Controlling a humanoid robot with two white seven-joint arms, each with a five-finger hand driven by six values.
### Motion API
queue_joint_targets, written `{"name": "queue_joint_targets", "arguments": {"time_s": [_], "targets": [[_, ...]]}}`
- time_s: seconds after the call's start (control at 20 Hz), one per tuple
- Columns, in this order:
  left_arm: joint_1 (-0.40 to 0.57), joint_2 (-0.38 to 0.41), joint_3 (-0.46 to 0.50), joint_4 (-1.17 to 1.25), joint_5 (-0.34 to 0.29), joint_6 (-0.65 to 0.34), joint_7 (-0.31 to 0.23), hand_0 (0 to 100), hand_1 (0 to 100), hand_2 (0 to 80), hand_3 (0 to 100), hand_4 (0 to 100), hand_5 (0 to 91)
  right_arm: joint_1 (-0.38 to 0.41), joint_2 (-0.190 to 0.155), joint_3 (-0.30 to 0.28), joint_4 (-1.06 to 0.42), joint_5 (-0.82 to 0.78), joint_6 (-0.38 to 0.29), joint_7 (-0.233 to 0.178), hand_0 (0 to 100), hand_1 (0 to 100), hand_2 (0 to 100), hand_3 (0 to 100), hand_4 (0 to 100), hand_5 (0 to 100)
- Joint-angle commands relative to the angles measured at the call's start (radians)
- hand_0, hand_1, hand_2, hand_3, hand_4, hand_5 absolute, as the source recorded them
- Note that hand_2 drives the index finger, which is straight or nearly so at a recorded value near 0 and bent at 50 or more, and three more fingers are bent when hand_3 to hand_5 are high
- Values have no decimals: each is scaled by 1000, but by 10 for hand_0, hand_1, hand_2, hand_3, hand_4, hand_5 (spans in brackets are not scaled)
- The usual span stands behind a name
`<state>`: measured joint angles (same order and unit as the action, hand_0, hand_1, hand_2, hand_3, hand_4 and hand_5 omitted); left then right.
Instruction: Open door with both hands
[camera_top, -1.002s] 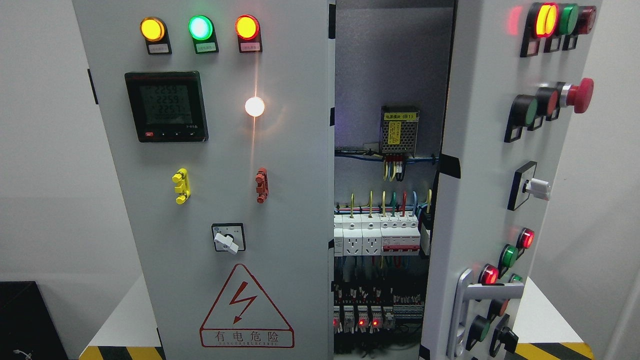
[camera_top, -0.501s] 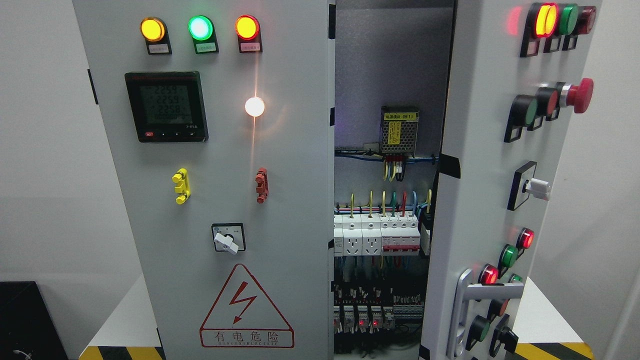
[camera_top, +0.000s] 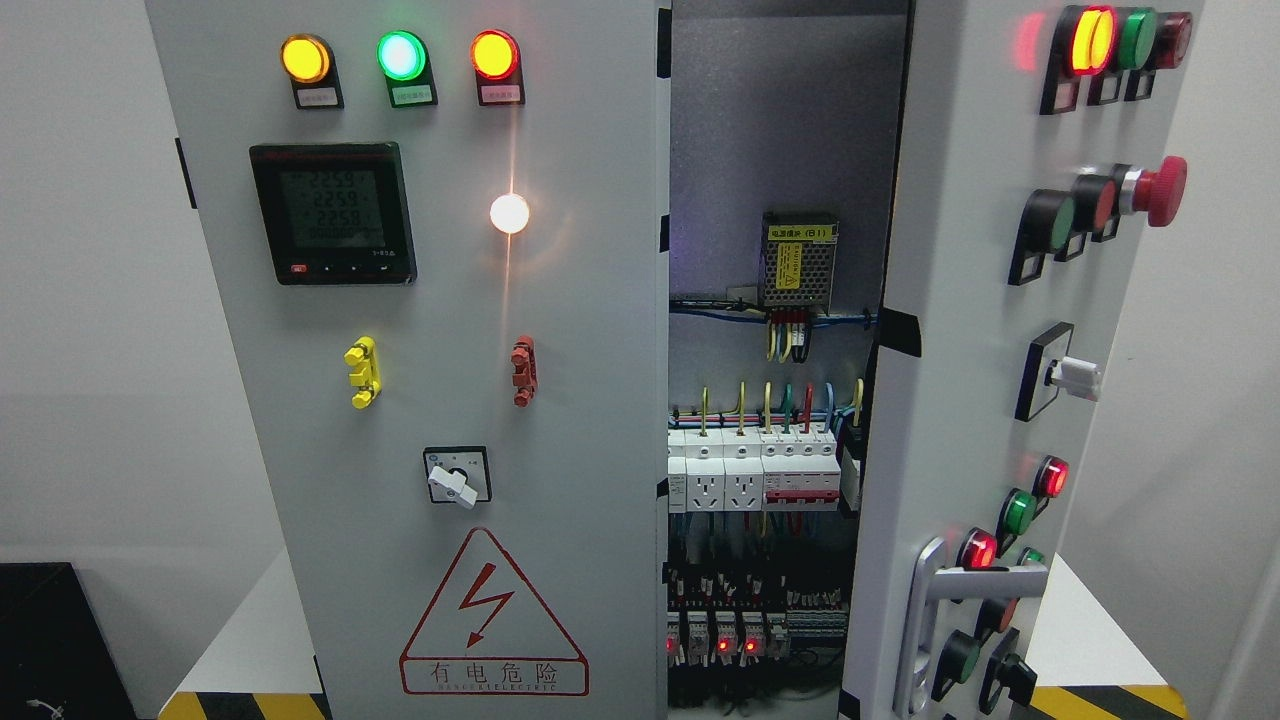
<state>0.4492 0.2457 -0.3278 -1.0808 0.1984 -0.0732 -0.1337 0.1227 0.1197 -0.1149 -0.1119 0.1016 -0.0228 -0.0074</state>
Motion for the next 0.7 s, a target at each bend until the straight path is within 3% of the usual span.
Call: {"name": "queue_joint_targets", "arguments": {"time_s": [0.0, 0.2, 0.45, 0.65], "targets": [[65, 204, -73, -504, 6, -2, 9, 0, 0, 0, 0, 0, 0, 0, 0, 0, 0, 0, 0, 0, 192, 0, 0, 0, 0, 0], [59, 260, -71, -625, 10, -14, 9, 0, 0, 0, 0, 0, 0, 0, 0, 1, 0, 0, 0, 0, 192, 0, 0, 0, 0, 0], [39, 294, -76, -680, 111, -150, 11, 0, 0, 0, 0, 0, 0, 0, 0, 0, 0, 0, 0, 0, 192, 0, 0, 0, 0, 0], [-12, 339, -102, -772, 133, -149, 13, 0, 0, 0, 0, 0, 0, 0, 0, 0, 0, 0, 0, 0, 192, 0, 0, 0, 0, 0]]}}
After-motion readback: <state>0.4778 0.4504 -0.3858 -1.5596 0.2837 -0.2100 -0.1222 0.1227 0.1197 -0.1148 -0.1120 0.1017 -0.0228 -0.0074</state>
